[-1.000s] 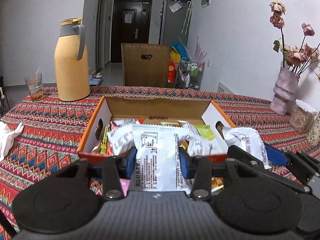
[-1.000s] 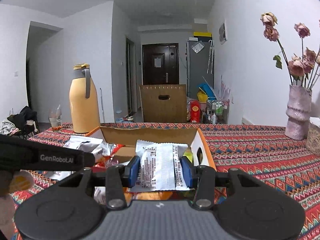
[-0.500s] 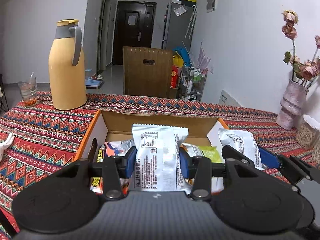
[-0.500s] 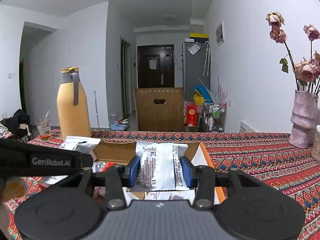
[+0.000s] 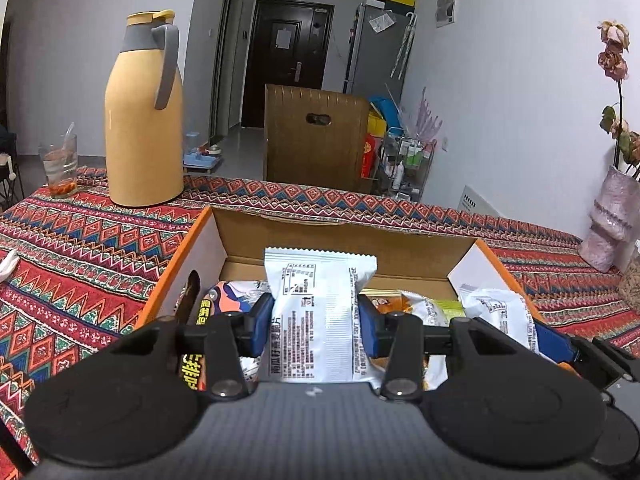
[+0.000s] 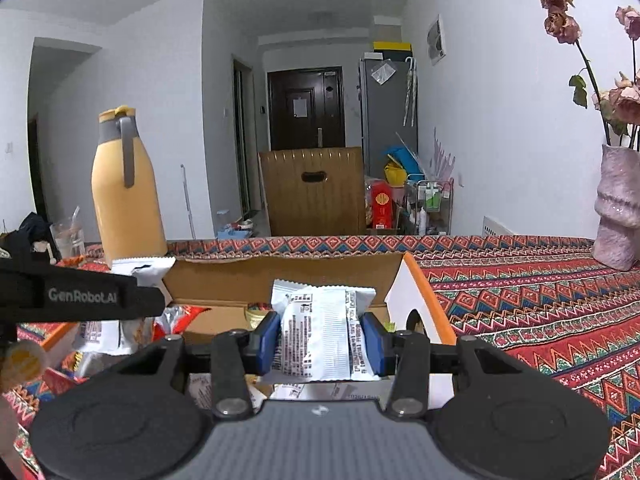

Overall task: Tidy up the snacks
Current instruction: 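Open both tools to drop the white packets into the box, then withdraw both tools from the box back toward the snack pile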

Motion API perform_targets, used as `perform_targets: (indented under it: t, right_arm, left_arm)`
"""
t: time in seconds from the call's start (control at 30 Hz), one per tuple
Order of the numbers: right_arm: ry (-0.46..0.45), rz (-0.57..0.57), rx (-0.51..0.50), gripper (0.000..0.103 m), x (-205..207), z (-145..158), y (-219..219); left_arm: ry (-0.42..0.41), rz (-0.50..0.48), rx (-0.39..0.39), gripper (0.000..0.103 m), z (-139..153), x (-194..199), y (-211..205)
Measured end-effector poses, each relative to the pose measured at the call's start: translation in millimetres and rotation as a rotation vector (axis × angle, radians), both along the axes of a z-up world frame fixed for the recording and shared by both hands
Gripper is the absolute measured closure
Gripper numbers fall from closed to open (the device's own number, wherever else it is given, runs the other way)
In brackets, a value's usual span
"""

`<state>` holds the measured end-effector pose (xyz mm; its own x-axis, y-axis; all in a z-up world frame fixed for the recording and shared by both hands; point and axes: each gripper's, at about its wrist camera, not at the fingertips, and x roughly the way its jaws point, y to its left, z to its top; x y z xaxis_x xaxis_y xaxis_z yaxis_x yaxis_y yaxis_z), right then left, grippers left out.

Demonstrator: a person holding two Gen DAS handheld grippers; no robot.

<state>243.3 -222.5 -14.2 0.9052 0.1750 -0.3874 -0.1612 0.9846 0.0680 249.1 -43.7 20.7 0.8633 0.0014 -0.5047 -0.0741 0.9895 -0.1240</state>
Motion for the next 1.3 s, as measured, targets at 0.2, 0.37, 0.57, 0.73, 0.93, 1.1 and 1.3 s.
perform_targets:
  t: [0.2, 0.37, 0.57, 0.73, 0.93, 1.1, 1.3]
  right_arm:
    - [0.018, -0.003, -0.008, 0.058, 4.4, -4.5, 3.6]
    - [0.016, -0.021, 0.004, 0.034, 0.9, -2.7, -3.5]
    - [0.001, -0.049, 0.035, 0.0, -1.3, -2.3, -11.9]
    - [0.001, -0.058, 0.038, 0.0, -0.8, -1.7, -13.3]
    - [-0.004, -0.061, 0.039, 0.0, -2.9, 0.3, -14.5]
    - [-0.02, -0.064, 0.034, 0.0, -8.1, 5.8, -14.7]
    - [-0.049, -0.061, 0.033, 0.0, -17.8, 20.5, -14.5]
  left_arm:
    - [-0.008, 0.001, -0.013, 0.049, -1.5, -1.4, 2.8]
    - [-0.06, 0.038, -0.032, 0.003, 4.2, -10.9, 10.9]
    - [-0.064, 0.047, -0.044, 0.0, 7.0, -13.0, 13.9]
    - [-0.057, 0.046, -0.037, 0.0, 5.8, -12.0, 13.2]
    - [-0.061, 0.044, -0.033, 0.0, 7.6, -13.5, 11.8]
    - [-0.072, 0.049, -0.025, 0.0, 13.5, -16.6, 9.8]
    - [-0.088, 0.052, -0.024, 0.0, 28.7, -28.8, 12.3]
